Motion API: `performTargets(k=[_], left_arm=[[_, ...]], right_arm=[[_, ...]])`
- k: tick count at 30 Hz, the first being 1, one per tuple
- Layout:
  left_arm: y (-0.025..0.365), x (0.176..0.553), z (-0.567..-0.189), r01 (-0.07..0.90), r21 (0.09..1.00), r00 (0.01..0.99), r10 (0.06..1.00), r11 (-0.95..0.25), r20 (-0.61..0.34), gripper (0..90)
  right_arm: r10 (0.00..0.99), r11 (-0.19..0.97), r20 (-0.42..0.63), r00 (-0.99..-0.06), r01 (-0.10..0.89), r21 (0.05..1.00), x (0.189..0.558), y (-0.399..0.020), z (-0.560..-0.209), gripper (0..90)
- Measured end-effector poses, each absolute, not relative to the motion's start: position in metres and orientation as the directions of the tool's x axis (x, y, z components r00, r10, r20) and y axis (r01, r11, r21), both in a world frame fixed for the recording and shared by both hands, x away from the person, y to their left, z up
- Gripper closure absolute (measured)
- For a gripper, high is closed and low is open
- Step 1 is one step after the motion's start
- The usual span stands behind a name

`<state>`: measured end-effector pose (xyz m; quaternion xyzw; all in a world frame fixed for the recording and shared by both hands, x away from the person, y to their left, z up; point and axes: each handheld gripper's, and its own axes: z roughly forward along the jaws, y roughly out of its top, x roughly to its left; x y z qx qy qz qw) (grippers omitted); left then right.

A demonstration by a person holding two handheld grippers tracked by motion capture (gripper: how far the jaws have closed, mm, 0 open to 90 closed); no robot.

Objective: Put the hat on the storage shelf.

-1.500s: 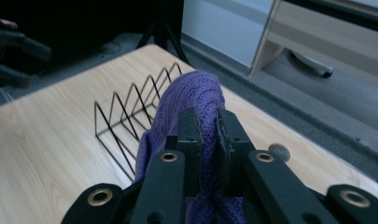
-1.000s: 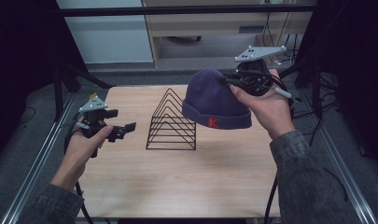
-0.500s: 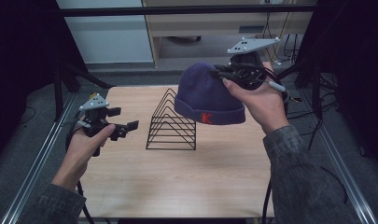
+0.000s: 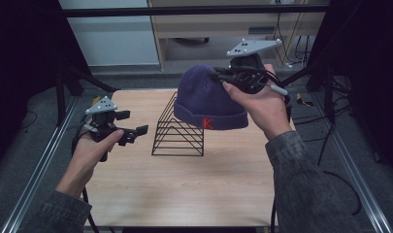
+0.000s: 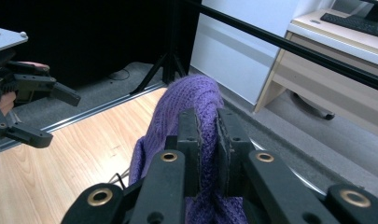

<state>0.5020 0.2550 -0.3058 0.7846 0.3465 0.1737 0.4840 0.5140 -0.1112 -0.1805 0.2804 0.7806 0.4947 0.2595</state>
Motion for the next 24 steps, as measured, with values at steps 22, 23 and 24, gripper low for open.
performTargets(k=[22,23,24], left_arm=[[0.236,0.506,-0.302,0.347,0.88,0.742,0.669,-0.325,-0.046,7.9],[0.236,0.506,-0.302,0.347,0.88,0.744,0.667,-0.326,-0.046,7.9],[0.235,0.506,-0.302,0.346,0.879,0.746,0.665,-0.33,-0.044,7.9]], right_arm=[[0.632,0.358,-0.111,-0.767,0.162,0.919,0.517,-0.067,-0.185,81.4],[0.628,0.359,-0.111,-0.77,0.16,0.919,0.516,-0.066,-0.185,81.4],[0.627,0.358,-0.109,-0.772,0.16,0.92,0.516,-0.064,-0.185,81.4]])
